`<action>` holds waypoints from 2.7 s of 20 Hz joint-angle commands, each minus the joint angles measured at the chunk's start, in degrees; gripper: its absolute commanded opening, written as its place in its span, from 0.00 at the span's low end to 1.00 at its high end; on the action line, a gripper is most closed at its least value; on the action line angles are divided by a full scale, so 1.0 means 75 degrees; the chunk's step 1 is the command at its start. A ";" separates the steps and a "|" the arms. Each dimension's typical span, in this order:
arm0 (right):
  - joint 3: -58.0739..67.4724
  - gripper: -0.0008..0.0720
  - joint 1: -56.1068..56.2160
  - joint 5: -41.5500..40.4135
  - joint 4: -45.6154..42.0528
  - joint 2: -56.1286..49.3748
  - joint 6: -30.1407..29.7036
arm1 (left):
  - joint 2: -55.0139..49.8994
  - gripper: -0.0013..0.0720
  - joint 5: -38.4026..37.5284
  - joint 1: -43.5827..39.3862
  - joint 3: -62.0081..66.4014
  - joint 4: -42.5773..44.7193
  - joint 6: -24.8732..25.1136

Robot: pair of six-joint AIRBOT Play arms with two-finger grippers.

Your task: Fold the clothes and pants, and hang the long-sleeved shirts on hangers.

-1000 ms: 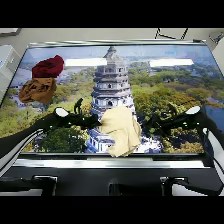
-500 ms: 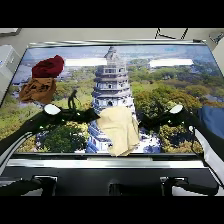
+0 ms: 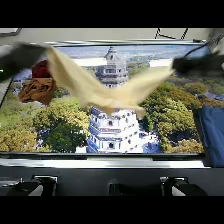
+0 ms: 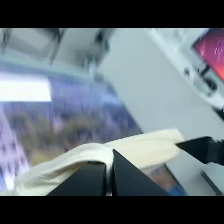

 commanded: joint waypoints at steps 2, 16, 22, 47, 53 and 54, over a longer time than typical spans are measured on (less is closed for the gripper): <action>0.1256 0.07 0.0009 0.0041 -0.2151 0.1332 0.0455 | 0.1582 0.05 -0.0003 0.1107 0.0868 0.1349 -0.0481; -0.0831 0.07 0.0015 0.0915 -0.2987 -0.0044 0.1262 | 0.2113 0.05 -0.1714 0.2521 -0.3474 0.5109 -0.2868; -0.1495 0.07 0.0017 -0.0793 0.0606 -0.2940 0.2401 | 0.1591 0.05 -0.1046 0.2521 -0.6659 0.3351 -0.2725; -0.8195 0.45 0.0221 -0.0187 0.4878 -0.1343 -0.0664 | 0.1402 0.05 -0.1457 0.2524 -0.6726 0.3092 -0.2200; -0.5214 0.07 -0.0612 0.0883 0.4252 -0.0676 -0.1381 | 0.1466 0.05 -0.1393 0.2524 -0.4648 0.3095 -0.1716; -0.4051 0.07 -0.0962 0.0781 0.4022 -0.0388 -0.1378 | 0.1466 0.05 -0.1361 0.2524 -0.3724 0.2952 -0.1716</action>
